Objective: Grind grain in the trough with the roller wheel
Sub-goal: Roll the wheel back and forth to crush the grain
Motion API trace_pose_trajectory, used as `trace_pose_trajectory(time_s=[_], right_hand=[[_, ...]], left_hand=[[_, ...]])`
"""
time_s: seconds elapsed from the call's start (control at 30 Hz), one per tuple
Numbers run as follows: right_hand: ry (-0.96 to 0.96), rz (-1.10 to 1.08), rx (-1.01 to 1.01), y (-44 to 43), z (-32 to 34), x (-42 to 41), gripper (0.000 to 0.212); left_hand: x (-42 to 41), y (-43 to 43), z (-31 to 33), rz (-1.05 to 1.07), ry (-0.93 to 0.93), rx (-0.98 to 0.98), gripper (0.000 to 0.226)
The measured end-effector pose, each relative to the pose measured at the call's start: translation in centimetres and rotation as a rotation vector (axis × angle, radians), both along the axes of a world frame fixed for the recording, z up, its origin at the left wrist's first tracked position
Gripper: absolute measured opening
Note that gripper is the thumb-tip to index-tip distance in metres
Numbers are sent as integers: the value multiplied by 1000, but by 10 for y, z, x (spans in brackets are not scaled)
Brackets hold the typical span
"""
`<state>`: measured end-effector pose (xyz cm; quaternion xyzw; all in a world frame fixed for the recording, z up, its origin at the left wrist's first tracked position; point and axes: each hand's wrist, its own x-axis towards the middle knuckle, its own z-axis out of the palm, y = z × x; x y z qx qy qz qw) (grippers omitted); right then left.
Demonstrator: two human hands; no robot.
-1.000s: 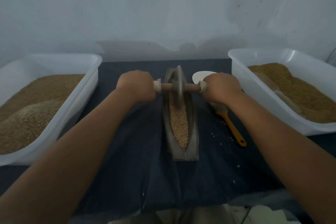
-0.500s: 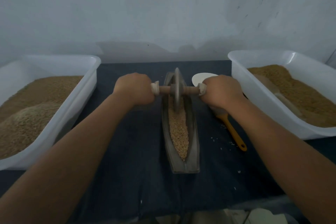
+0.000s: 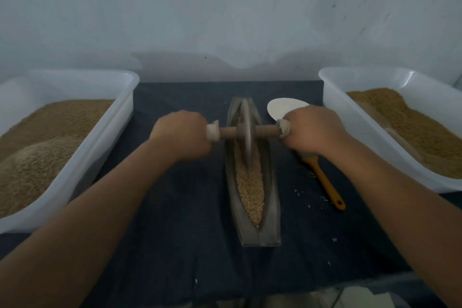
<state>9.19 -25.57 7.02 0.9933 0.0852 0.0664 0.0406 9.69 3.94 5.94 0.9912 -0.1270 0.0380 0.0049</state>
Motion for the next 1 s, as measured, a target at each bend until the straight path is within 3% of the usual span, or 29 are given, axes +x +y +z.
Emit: trace_pose_trajectory(time_s=[0.1, 0.23, 0.37, 0.47, 0.67, 0.73, 0.9, 1.0], right_hand=[[-102, -62, -3, 4, -3, 22, 35], [42, -36, 37, -1, -2, -3, 29], [103, 108, 27, -17, 4, -67, 32], [133, 100, -5, -15, 3, -60, 27], [-88, -72, 16, 0, -8, 15, 33], [-47, -82, 12, 2, -5, 21, 31], [165, 25, 18, -10, 5, -38, 23], [197, 95, 14, -17, 7, -67, 30]], left_hand=[[33, -13, 16, 40, -30, 20, 37], [3, -5, 10, -25, 21, 30, 25], [-57, 18, -8, -133, 34, -1, 29], [-59, 16, -12, -88, 18, 18, 28], [31, -13, 18, 29, -16, 21, 36], [37, -18, 22, 13, -22, 31, 41], [-29, 7, -1, -91, 26, 13, 26], [-67, 25, -14, -157, -19, -4, 38]])
